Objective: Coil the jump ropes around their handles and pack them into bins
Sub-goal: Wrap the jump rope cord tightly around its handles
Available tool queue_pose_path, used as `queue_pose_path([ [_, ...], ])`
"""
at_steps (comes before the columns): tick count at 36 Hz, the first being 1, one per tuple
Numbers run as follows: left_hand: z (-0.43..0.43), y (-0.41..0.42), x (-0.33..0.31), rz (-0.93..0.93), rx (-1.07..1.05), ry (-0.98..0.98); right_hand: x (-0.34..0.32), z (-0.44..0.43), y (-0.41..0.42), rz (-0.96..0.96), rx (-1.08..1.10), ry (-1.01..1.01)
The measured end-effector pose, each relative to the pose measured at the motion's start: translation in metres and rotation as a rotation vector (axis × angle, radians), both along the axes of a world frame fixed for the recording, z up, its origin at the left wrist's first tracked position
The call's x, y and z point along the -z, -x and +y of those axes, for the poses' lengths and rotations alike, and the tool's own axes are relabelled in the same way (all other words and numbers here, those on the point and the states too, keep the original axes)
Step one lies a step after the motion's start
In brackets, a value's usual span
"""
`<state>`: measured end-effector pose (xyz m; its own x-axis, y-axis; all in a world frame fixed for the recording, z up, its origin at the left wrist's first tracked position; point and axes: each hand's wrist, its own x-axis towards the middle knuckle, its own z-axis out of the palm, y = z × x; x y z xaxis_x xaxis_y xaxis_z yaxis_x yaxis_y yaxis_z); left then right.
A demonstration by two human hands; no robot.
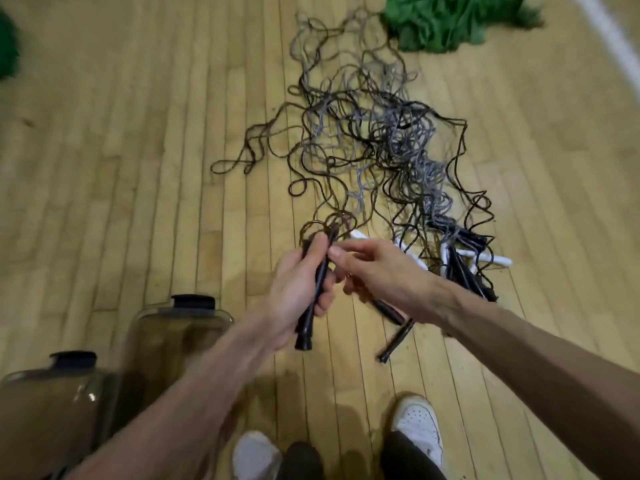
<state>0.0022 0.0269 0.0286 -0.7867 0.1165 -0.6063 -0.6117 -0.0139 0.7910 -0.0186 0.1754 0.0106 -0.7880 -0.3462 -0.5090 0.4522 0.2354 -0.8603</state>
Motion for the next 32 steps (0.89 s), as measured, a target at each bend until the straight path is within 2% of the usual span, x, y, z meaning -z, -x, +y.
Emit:
queue_pose_path([
  [3,-0.004,0.01,-0.075,0.147,-0.045,-0.105,-0.083,-0.008,0.009,0.054,-0.005,0.1],
  [7,-0.001,0.013,-0.174,0.342,-0.173,-0.121,-0.192,-0.009,0.001,0.119,-0.065,0.219],
  [8,0.0,0.007,-0.217,0.419,-0.188,-0.126,-0.235,-0.008,-0.01,0.171,-0.095,0.22],
  [11,0.007,-0.005,-0.291,0.569,-0.198,-0.147,-0.305,-0.008,-0.032,0.248,-0.139,0.23],
  [14,0.015,-0.044,-0.382,0.779,-0.164,-0.047,-0.391,-0.001,-0.07,0.41,-0.14,0.187],
  [18,0.021,-0.098,-0.466,1.019,-0.083,0.168,-0.476,0.014,-0.124,0.588,-0.218,0.112],
  [24,0.031,-0.172,-0.534,1.238,0.002,0.219,-0.541,0.035,-0.204,0.583,-0.219,0.232],
  [26,0.035,-0.197,-0.544,1.231,0.046,0.233,-0.552,0.041,-0.234,0.536,-0.255,0.304],
  [28,0.037,-0.216,-0.548,1.147,0.13,0.23,-0.555,0.046,-0.257,0.498,-0.279,0.363],
  [30,0.034,-0.231,-0.548,1.082,0.28,0.376,-0.551,0.05,-0.272,0.481,-0.276,0.392],
  [32,0.029,-0.245,-0.543,1.123,0.324,0.585,-0.544,0.055,-0.286,0.466,-0.275,0.401],
])
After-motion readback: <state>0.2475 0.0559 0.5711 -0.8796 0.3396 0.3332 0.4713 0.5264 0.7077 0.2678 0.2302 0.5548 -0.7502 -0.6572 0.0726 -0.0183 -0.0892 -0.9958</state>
